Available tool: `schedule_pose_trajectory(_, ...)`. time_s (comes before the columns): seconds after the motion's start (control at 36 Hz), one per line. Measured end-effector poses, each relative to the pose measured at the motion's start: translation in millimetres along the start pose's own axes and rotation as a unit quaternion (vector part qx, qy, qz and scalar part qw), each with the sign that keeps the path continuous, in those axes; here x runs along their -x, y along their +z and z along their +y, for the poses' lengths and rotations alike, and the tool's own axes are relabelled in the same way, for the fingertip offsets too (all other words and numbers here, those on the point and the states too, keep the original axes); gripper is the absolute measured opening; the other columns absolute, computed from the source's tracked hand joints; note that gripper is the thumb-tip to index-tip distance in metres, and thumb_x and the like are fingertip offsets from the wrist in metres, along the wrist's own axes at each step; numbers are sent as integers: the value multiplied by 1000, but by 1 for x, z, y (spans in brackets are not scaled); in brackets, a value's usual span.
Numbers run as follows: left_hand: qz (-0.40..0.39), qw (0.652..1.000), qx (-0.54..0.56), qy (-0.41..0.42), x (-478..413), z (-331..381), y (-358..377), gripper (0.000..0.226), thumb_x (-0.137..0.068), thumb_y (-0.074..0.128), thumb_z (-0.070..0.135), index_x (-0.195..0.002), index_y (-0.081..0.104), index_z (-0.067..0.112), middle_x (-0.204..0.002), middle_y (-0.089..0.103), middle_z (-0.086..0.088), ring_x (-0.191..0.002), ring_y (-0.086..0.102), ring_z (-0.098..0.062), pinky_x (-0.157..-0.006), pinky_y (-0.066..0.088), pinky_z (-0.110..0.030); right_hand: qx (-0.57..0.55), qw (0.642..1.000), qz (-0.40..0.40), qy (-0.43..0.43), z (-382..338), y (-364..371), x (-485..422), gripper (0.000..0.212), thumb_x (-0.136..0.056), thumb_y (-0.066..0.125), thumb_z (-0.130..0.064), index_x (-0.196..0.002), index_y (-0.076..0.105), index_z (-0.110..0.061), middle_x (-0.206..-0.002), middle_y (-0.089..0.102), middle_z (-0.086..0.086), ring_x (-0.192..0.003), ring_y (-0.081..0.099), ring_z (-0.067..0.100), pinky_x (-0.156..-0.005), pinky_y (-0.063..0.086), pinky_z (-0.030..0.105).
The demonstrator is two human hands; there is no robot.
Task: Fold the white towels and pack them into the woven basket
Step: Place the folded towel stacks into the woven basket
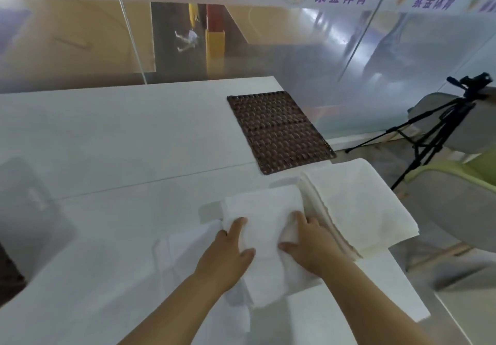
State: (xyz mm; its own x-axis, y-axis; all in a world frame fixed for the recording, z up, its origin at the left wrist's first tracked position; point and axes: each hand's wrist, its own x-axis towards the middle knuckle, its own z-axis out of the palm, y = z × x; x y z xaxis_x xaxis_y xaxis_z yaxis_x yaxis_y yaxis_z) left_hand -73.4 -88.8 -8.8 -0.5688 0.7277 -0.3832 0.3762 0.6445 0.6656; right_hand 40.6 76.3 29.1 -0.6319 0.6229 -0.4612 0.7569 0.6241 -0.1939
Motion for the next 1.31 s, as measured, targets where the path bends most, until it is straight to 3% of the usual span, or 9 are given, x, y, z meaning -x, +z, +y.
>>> schedule_pose_trajectory(0.25, 66, 994, 68, -51, 23, -38, -28, 63, -79, 62, 42, -124, 20, 57, -101, 50, 6, -77, 54, -2, -58, 39, -13, -88, 995, -12, -54, -38, 24, 9, 80, -75, 65, -60, -136, 26, -25, -128, 44, 2, -110, 52, 26, -88, 45, 35)
schedule_pose_trajectory(0.36, 107, 980, 148, -80, 35, -53, -38, 79, -75, 71, 37, -123, 12, 60, -98, 47, 27, -79, 54, 7, -58, 38, -7, -208, 977, -1, -39, -52, 37, 13, 83, -68, 75, -51, -132, 27, -33, -128, 42, -3, -114, 45, 19, -88, 40, 30)
schedule_pose_trajectory(0.53, 112, 962, 216, -124, 38, -49, -39, 114, -62, 85, 35, -143, 5, 35, -115, 46, 13, -92, 52, -7, -72, 40, -17, -292, 956, 6, 14, -53, 47, 10, 112, -64, 84, -39, -140, 2, -33, -137, 38, 2, -126, 39, 27, -103, 38, 44)
schedule_pose_trajectory(0.72, 68, 958, 262, -92, 42, -37, -45, 77, -50, 91, 21, -116, 53, 25, -102, 65, 12, -89, 63, -1, -72, 51, -20, -289, 956, 55, 18, -47, 48, 5, 96, -47, 90, -40, -126, 39, -20, -106, 51, -10, -95, 51, 12, -77, 42, 27)
schedule_pose_trajectory(0.89, 58, 944, 322, -50, 53, -33, -44, 81, -47, 85, 18, -118, 46, 32, -115, 59, 9, -106, 57, -9, -89, 51, -32, -322, 945, 61, 15, -43, 56, 8, 90, -47, 90, -38, -123, 43, -21, -115, 56, -5, -106, 54, 17, -88, 49, 37)
schedule_pose_trajectory(1.0, 36, 953, 300, -12, 57, -32, -37, 72, -63, 82, 9, -109, 41, 47, -114, 56, 16, -103, 55, 3, -75, 47, -11, -327, 943, 55, -2, -42, 56, 9, 96, -47, 89, -37, -128, 41, -20, -123, 53, 0, -115, 50, 22, -95, 47, 44)
schedule_pose_trajectory(1.11, 62, 977, 202, -4, 62, -32, -35, 75, -70, 81, 18, -117, 30, 48, -127, 29, 16, -115, 31, -4, -90, 30, -11, -357, 931, 60, -35, -38, 57, 13, 101, -42, 88, -40, -129, 42, -21, -124, 55, -4, -116, 52, 19, -95, 48, 45)
schedule_pose_trajectory(1.19, 50, 976, 210, 33, 67, -31, -35, 75, -71, 79, 14, -114, 29, 52, -133, 18, 24, -116, 23, 6, -83, 30, 4, -381, 921, 55, -57, -35, 60, 17, 98, -42, 87, -43, -127, 43, -21, -119, 59, -9, -107, 58, 10, -88, 52, 36)
schedule_pose_trajectory(1.31, 23, 970, 237, 57, 71, -30, -30, 52, -75, 71, 11, -104, 45, 46, -110, 58, 2, -101, 58, -20, -81, 53, -29, -386, 919, 45, -64, -30, 67, 19, 104, -49, 88, -47, -135, 35, -18, -124, 55, -9, -108, 57, 6, -89, 51, 32)
